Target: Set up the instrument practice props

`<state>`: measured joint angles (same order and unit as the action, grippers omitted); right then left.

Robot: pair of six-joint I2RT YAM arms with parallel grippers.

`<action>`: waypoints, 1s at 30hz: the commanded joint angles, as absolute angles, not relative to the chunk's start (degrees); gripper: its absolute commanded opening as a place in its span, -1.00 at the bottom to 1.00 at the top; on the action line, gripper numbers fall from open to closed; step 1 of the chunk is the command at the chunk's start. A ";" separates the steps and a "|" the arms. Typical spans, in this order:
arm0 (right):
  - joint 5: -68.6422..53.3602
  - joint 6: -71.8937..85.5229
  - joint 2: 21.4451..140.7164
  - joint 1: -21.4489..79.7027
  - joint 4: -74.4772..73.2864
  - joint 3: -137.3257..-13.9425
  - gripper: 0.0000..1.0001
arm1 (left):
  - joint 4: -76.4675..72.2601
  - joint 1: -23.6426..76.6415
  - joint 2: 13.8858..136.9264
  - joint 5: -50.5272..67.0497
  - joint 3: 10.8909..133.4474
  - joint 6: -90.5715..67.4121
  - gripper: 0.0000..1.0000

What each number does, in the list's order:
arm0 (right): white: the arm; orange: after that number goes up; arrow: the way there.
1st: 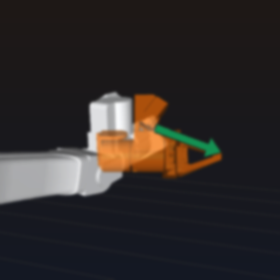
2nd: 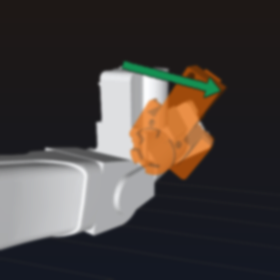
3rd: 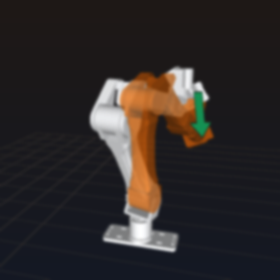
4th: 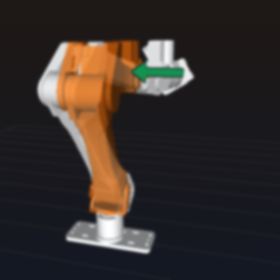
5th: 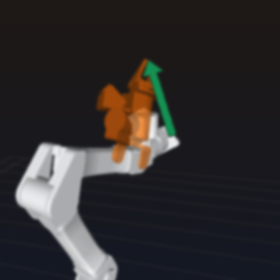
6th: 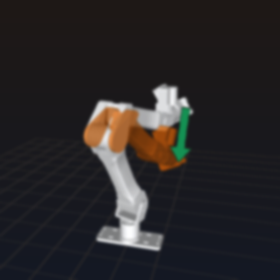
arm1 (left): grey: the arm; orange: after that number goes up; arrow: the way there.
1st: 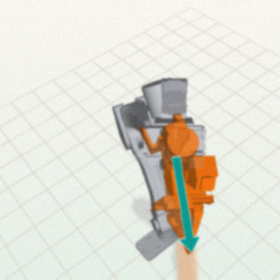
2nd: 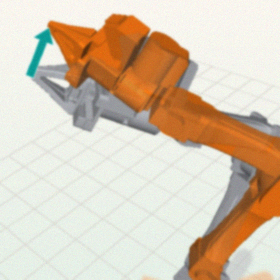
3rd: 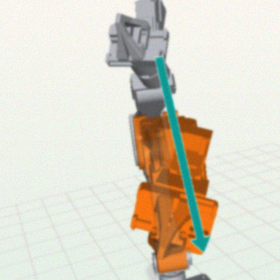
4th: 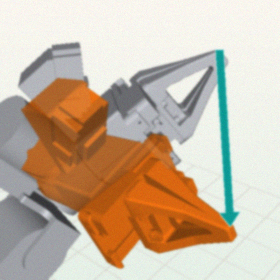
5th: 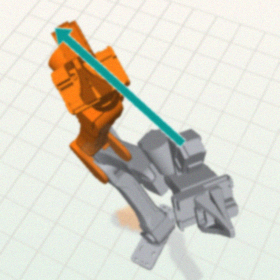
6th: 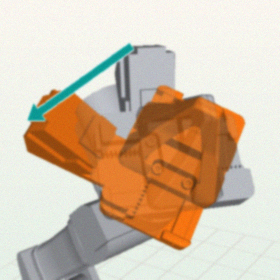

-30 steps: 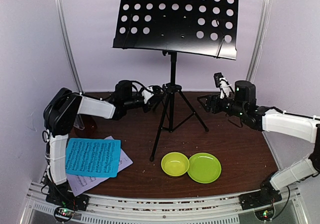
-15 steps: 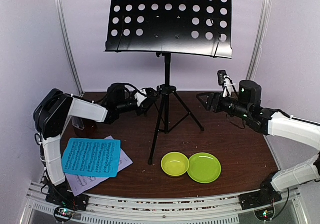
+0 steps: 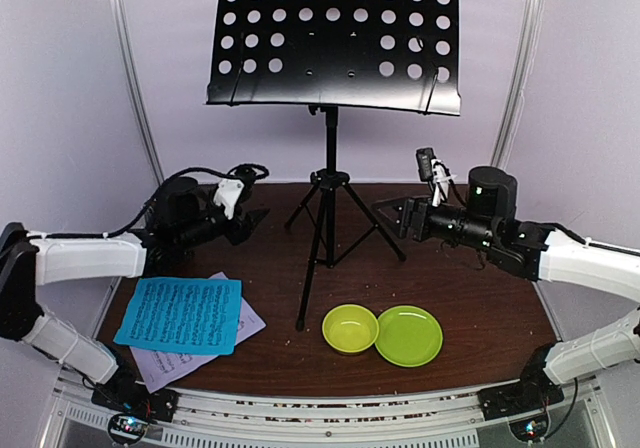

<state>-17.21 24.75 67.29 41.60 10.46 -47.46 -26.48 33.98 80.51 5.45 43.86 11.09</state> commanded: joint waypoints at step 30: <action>-11.04 49.32 63.49 51.15 10.64 -62.61 0.77 | 28.07 49.39 89.49 -29.45 51.03 -38.49 0.25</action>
